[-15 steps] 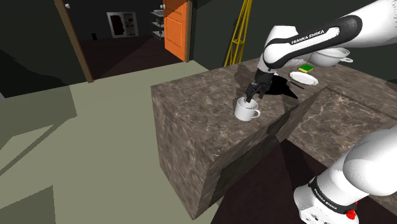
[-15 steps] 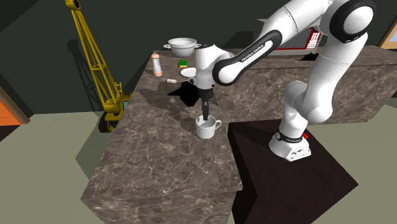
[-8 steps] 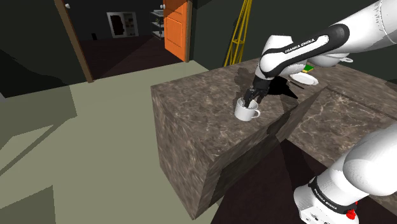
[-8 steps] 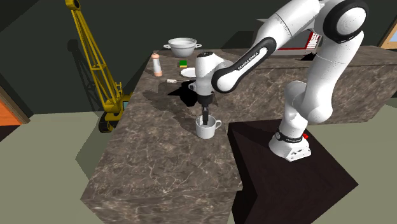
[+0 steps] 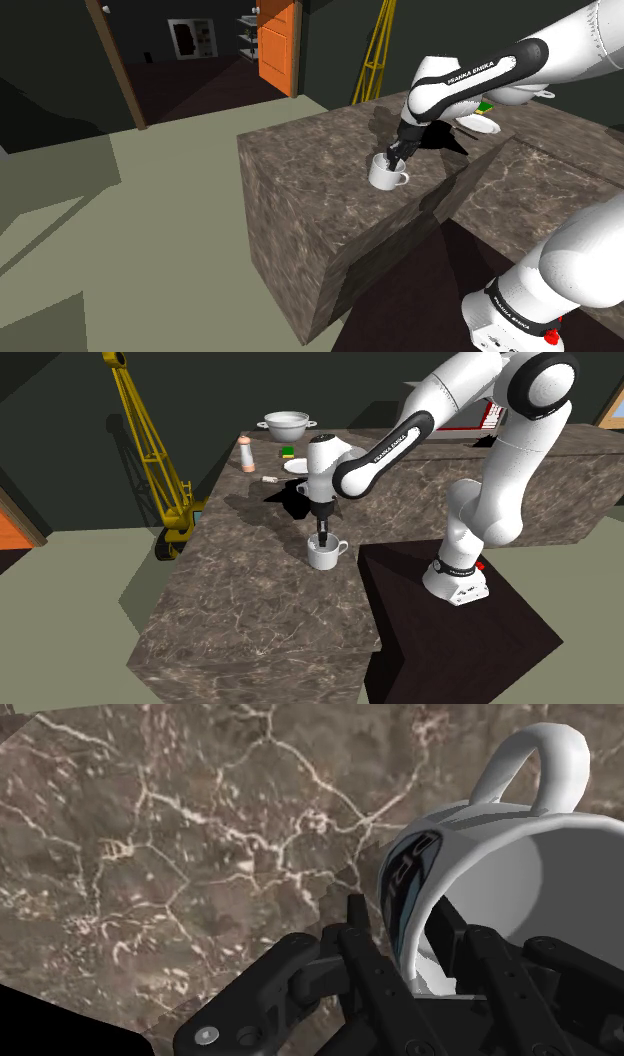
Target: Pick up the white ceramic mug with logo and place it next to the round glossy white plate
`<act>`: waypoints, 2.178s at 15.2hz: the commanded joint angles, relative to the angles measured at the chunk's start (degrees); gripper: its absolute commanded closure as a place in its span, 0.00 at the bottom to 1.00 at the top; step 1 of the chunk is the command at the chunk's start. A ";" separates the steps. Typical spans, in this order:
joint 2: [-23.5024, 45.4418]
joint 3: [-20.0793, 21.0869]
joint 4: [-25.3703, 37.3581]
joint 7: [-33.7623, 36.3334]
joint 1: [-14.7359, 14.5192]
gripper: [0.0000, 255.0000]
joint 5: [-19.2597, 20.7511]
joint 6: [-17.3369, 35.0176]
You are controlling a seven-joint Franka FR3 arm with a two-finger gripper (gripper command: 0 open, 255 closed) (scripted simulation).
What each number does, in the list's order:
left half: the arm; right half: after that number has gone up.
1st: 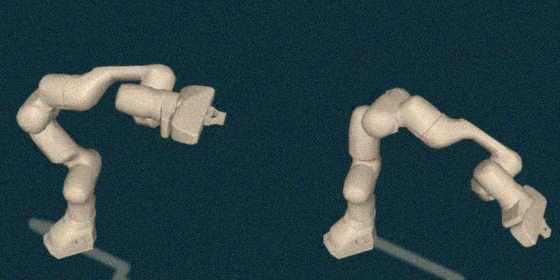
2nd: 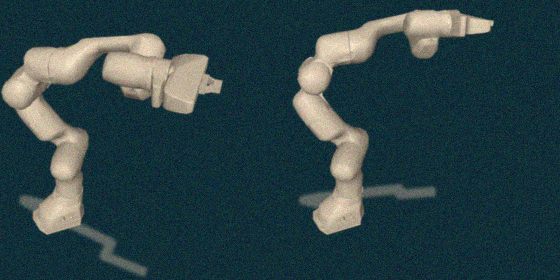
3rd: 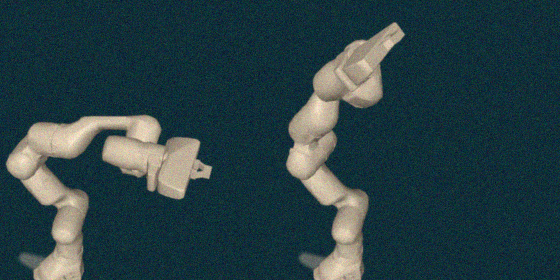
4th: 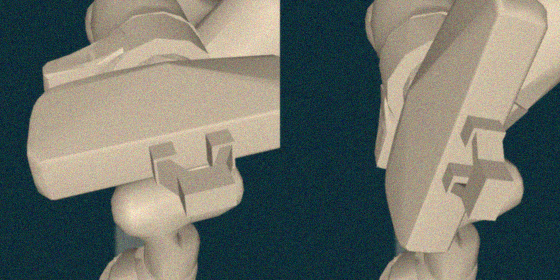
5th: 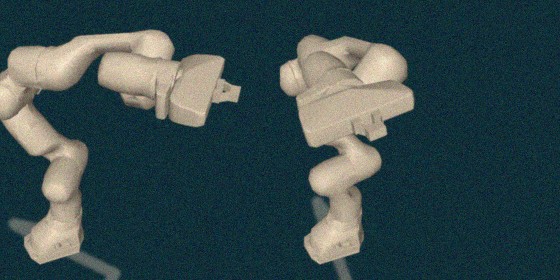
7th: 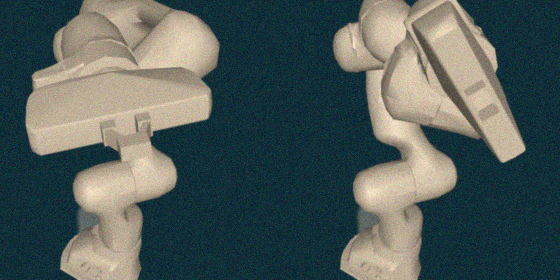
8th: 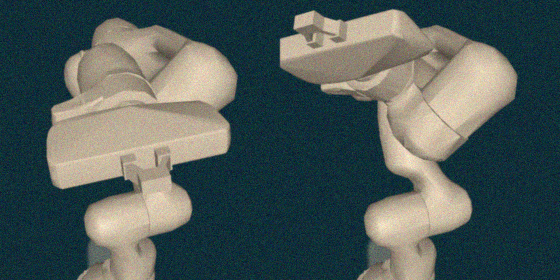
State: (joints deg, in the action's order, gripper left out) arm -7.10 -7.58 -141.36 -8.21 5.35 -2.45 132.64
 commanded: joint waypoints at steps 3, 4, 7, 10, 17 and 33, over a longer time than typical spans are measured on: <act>0.00 0.00 0.00 0.00 0.00 1.00 0.00 0.00; 0.00 0.00 0.00 0.00 0.00 1.00 0.00 0.00; 0.00 0.00 0.00 0.00 0.00 1.00 0.00 0.00; -1.06 0.04 0.61 0.23 0.04 1.00 0.24 -1.66; -4.35 0.20 3.17 0.91 0.16 1.00 0.88 -7.46; -9.25 0.59 11.24 1.92 0.26 1.00 1.60 -20.38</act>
State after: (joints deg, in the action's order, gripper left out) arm -16.25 -6.96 -130.79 -6.24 5.58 -0.88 113.05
